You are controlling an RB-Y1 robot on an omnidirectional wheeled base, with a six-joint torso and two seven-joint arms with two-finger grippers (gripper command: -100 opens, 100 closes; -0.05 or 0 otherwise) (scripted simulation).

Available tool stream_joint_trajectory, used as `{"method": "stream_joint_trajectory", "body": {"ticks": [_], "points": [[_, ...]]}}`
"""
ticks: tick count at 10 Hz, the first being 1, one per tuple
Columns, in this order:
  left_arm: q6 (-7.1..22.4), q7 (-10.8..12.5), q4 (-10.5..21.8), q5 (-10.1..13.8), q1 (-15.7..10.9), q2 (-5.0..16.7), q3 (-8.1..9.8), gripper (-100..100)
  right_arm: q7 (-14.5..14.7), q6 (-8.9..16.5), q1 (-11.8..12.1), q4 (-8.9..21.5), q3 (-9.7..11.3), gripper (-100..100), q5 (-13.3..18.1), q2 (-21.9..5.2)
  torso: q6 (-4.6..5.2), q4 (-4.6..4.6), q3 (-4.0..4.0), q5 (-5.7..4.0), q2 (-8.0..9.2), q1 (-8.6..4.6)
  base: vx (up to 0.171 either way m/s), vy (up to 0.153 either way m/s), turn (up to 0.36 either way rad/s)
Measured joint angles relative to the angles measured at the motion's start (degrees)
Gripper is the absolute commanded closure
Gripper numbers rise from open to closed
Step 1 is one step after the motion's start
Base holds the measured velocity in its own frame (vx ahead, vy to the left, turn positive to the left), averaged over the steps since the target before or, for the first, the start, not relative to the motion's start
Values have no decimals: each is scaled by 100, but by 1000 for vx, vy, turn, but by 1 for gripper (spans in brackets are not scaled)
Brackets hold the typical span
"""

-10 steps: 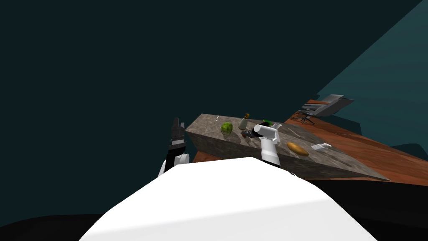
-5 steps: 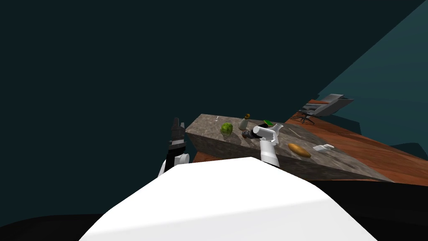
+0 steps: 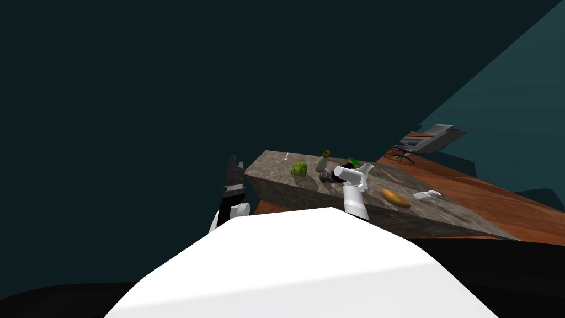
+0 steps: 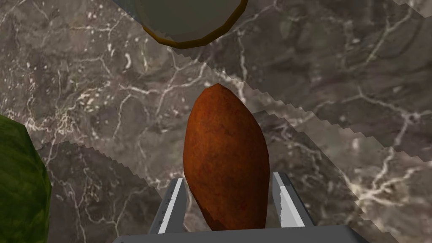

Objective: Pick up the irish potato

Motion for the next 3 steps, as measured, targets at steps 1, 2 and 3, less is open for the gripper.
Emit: {"method": "stream_joint_trajectory", "body": {"ticks": [1, 2, 3], "points": [[0, 0, 0, 0, 0, 0, 0, 0, -33, 84, -34, -51, -6, 100, 1, -28, -1, 3, 5, 2, 8, 3, -45, 8, 27], [0, 0, 0, 0, -1, 0, 0, 0, -76, 207, -75, -116, -19, 100, -10, -68, 0, 4, 10, 3, 16, 5, -19, 2, 5], [0, 0, 0, 0, 0, 0, 0, 0, -85, 236, -80, -125, -21, 0, -11, -73, 1, 2, 7, 1, 11, 3, 0, 0, 0]]}}
